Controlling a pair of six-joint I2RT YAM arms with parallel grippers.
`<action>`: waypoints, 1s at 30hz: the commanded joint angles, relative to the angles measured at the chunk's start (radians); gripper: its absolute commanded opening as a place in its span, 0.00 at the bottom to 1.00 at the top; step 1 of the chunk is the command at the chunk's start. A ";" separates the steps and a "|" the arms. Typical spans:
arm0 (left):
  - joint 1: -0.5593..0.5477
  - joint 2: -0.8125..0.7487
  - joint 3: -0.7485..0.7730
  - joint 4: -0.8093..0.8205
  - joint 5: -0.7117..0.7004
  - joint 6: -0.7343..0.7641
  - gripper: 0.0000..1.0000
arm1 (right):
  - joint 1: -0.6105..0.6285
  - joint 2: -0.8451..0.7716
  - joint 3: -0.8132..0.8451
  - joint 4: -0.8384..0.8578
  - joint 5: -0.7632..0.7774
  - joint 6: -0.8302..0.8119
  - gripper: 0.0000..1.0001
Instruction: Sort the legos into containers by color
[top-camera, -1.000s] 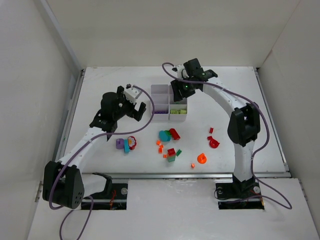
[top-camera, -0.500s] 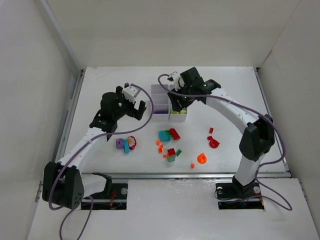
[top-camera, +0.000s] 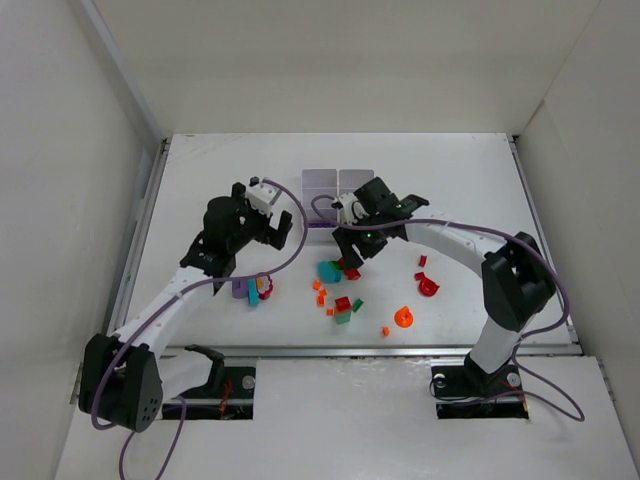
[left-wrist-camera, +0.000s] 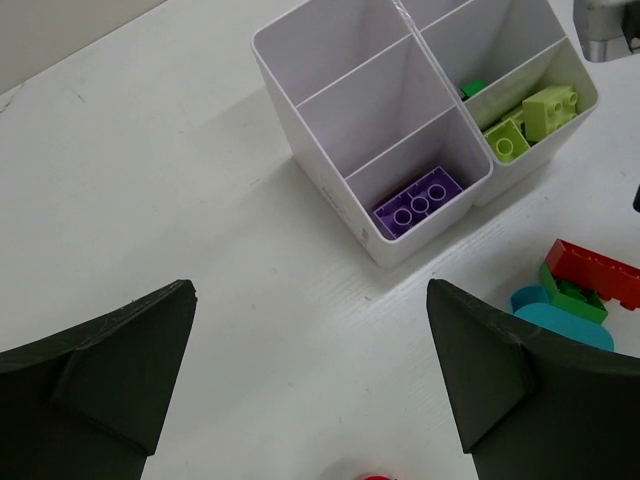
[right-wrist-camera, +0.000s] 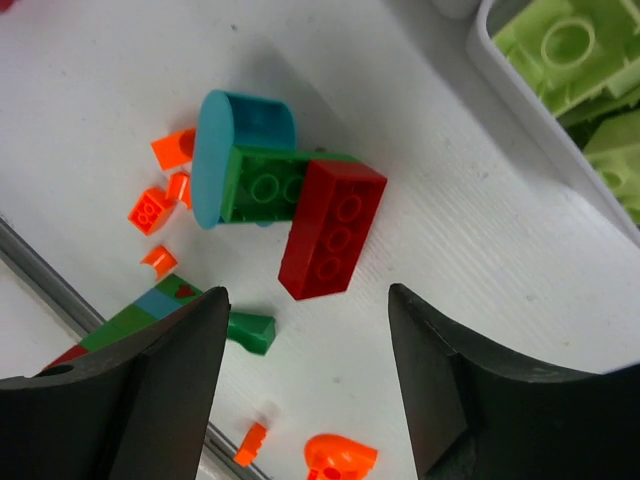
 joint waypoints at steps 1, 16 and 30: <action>-0.014 -0.049 -0.010 0.021 -0.032 0.013 1.00 | 0.008 0.000 -0.010 0.111 -0.050 0.024 0.70; -0.023 -0.049 -0.020 -0.006 -0.003 0.033 1.00 | 0.017 0.050 -0.073 0.157 -0.059 0.024 0.70; -0.023 -0.030 -0.001 -0.015 0.007 0.033 1.00 | 0.017 0.110 -0.072 0.146 -0.038 0.024 0.40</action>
